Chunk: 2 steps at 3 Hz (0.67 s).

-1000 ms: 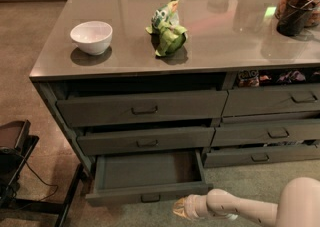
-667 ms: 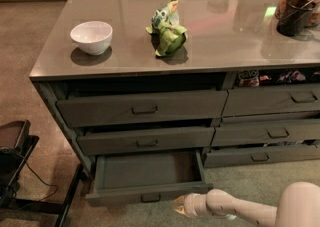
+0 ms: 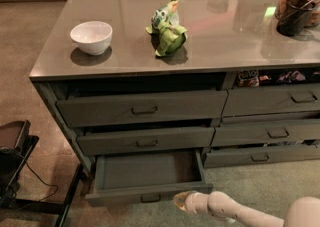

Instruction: Close bottom drawer

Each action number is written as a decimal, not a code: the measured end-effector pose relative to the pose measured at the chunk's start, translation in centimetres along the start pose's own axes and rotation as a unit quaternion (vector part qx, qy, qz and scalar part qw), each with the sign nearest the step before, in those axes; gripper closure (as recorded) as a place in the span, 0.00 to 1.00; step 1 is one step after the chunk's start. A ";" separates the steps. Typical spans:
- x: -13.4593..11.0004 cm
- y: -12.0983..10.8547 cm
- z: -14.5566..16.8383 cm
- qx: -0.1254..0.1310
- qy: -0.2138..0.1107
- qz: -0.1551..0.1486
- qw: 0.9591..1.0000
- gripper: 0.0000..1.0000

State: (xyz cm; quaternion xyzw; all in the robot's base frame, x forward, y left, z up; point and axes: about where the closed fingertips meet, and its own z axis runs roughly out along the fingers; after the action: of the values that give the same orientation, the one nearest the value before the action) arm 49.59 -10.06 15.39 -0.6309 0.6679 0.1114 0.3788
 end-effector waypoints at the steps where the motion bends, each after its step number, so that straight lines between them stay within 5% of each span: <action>1: 0.3 -0.9 0.1 0.028 -0.006 -0.007 1.000 1.00; 2: 0.3 -1.8 0.4 0.051 -0.015 -0.013 0.998 1.00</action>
Offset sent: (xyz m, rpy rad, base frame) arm 0.0316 -0.0080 0.0037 0.0414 -0.1584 -0.0622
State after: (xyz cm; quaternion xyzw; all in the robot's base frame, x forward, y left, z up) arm 51.41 -10.38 15.50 -0.6177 0.6586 0.0813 0.4219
